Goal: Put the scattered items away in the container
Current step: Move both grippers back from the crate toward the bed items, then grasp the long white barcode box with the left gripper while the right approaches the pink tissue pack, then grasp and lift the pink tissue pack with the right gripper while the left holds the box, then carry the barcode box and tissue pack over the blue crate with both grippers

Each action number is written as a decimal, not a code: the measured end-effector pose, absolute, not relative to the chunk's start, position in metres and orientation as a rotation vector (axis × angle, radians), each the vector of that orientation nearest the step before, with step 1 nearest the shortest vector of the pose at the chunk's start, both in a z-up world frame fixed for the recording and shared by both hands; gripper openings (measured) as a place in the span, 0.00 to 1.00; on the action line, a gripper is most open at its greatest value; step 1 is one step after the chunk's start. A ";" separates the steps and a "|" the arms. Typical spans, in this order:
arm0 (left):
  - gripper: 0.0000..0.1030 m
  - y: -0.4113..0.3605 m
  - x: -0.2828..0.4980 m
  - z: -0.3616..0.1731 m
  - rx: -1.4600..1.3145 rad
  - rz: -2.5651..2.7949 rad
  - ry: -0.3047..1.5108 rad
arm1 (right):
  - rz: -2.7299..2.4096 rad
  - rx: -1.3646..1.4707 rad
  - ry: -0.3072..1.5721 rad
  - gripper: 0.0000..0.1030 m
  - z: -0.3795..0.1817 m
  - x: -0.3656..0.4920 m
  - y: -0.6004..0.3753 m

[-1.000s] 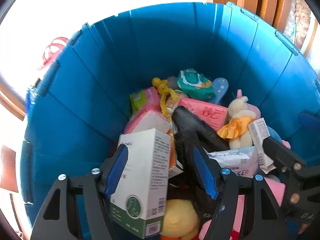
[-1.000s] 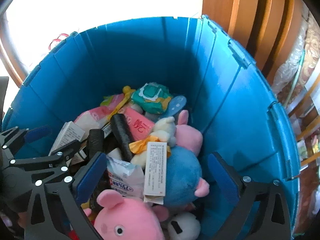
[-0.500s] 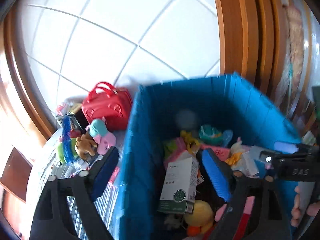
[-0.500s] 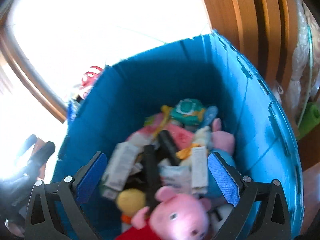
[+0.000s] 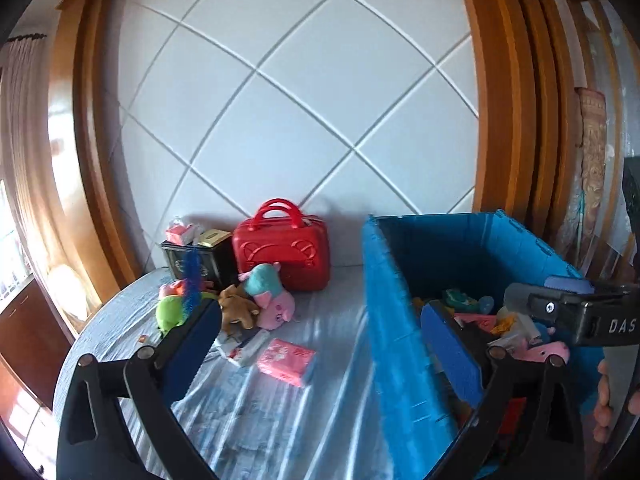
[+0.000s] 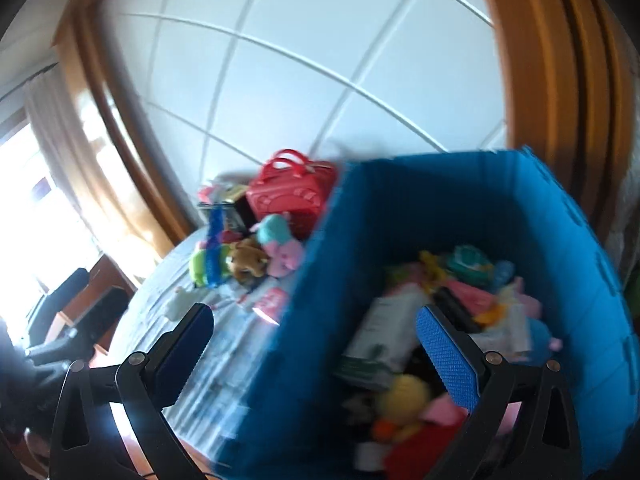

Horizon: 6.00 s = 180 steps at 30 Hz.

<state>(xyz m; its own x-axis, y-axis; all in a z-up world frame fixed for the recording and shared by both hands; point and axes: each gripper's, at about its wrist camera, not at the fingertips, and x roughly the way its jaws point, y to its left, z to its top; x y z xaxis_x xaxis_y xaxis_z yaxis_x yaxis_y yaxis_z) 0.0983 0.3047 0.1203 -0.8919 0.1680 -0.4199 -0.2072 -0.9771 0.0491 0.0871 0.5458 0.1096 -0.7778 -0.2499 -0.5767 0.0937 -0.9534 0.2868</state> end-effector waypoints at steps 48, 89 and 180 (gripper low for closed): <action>0.99 -0.131 -0.187 -0.141 -1.510 2.955 -0.137 | -2.572 1.601 -0.435 1.00 -0.122 -0.153 0.284; 0.22 -0.022 -0.217 -0.237 -1.529 2.571 0.006 | -2.495 1.813 -0.649 1.00 -0.257 -0.197 0.339; 0.22 0.055 -0.048 -0.078 -1.023 2.810 -0.028 | -3.011 0.779 -0.028 0.91 -0.044 -0.013 0.240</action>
